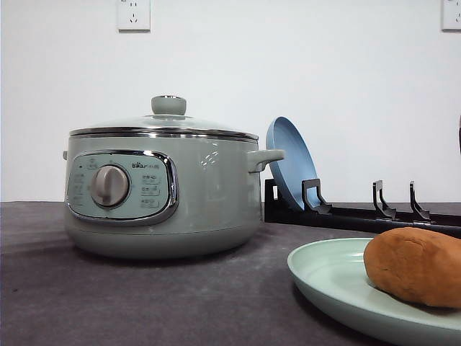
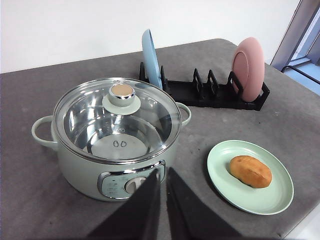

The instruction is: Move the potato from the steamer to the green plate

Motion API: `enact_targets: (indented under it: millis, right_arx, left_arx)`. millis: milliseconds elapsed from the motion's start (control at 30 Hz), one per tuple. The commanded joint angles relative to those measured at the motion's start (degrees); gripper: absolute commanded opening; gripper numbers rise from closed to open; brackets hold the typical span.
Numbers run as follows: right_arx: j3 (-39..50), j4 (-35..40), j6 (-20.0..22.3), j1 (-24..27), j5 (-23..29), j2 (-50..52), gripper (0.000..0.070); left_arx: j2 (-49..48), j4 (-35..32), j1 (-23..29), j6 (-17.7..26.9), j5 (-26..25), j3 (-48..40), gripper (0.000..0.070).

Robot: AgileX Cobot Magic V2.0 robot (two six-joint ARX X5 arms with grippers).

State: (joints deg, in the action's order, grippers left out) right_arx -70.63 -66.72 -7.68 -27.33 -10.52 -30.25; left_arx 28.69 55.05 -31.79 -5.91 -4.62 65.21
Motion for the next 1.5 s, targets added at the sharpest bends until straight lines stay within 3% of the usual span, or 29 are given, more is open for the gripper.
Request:
enact_targets:
  millis: [0, 200, 500, 667, 967, 1467]
  right_arx:
    - [-0.96, 0.68, 0.50, -0.28, 0.02, -0.32, 0.0025]
    - [-0.96, 0.68, 0.50, -0.28, 0.02, -0.32, 0.0025]
    - [-0.96, 0.68, 0.50, -0.28, 0.03, -0.32, 0.0025]
    - [-0.96, 0.68, 0.50, -0.28, 0.02, -0.32, 0.0025]
    - [-0.96, 0.68, 0.50, -0.28, 0.02, -0.32, 0.0025]
    - [-0.96, 0.68, 0.50, -0.28, 0.02, -0.32, 0.0025]
  left_arx:
    - [0.04, -0.71, -0.36, 0.31, -0.13, 0.55, 0.0016]
    - [-0.02, -3.49, 4.72, 0.31, -0.15, -2.18, 0.0016]
    - [-10.31, -36.62, 19.83, 0.90, -0.10, -32.57, 0.0016]
    - [-18.65, -46.10, 27.56, 2.42, 0.44, -48.28, 0.0016]
    - [-25.96, -47.33, 34.78, 2.43, 0.61, -59.58, 0.0016]
    - [-28.50, -44.83, 35.08, 3.39, 1.24, -64.54, 0.0017]
